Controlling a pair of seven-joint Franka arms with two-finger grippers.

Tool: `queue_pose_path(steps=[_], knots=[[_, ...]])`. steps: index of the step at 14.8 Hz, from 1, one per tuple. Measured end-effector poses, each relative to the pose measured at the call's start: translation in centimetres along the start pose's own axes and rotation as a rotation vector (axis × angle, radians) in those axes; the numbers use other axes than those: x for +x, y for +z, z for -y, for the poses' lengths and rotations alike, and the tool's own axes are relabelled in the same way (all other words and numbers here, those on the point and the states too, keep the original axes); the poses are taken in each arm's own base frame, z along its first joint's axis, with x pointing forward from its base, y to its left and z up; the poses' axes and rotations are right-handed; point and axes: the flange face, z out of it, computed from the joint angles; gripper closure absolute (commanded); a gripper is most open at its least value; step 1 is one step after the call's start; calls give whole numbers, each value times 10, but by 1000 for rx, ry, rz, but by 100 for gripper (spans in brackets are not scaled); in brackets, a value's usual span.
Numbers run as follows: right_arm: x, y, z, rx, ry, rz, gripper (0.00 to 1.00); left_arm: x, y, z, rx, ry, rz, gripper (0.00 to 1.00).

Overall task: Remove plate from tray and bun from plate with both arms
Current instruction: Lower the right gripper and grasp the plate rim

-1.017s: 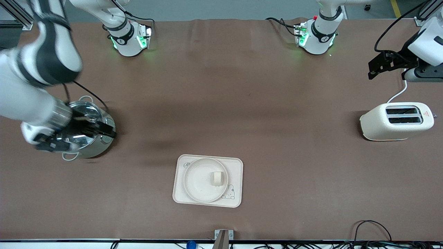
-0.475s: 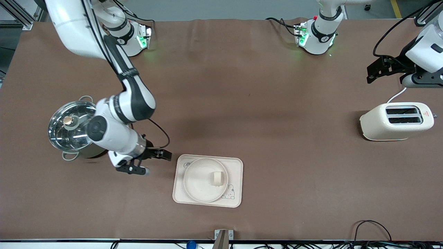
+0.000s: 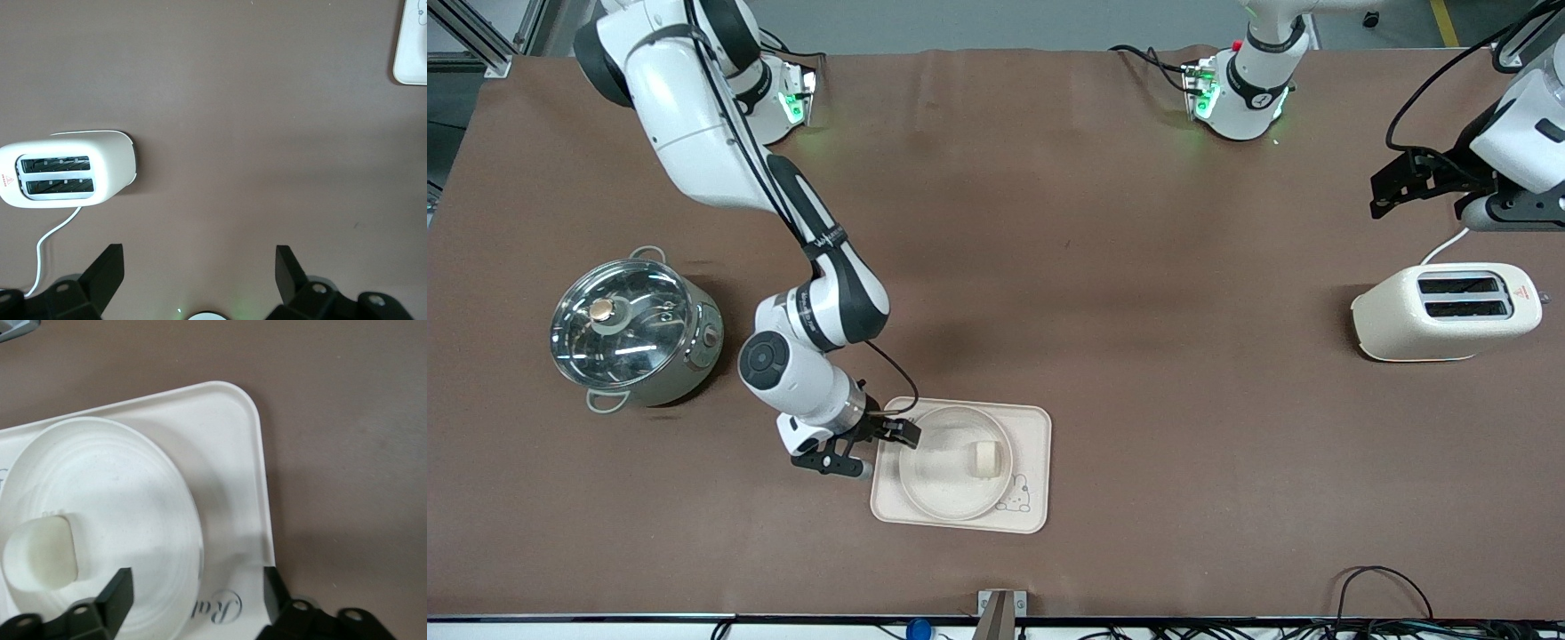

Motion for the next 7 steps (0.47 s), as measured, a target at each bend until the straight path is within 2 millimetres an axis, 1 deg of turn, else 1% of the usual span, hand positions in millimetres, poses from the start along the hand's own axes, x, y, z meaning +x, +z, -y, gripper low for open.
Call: queue_pose_path(steps=[1, 3, 4, 5, 6, 7], knots=[[2, 6, 0, 6, 0, -13, 43, 0, 0, 0, 0, 0, 1, 0], [5, 14, -2, 10, 2, -27, 61, 0, 1, 0, 0, 0, 3, 0], [4, 17, -3, 9, 3, -27, 63, 0, 2, 0, 0, 0, 4, 0], [4, 20, -4, 8, 3, -26, 69, 0, 2, 1, 0, 0, 5, 0], [4, 22, -4, 8, 4, -27, 82, 0, 2, 1, 0, -1, 7, 0], [5, 25, -5, 10, 4, -33, 90, 0, 2, 2, 1, -2, 12, 0]])
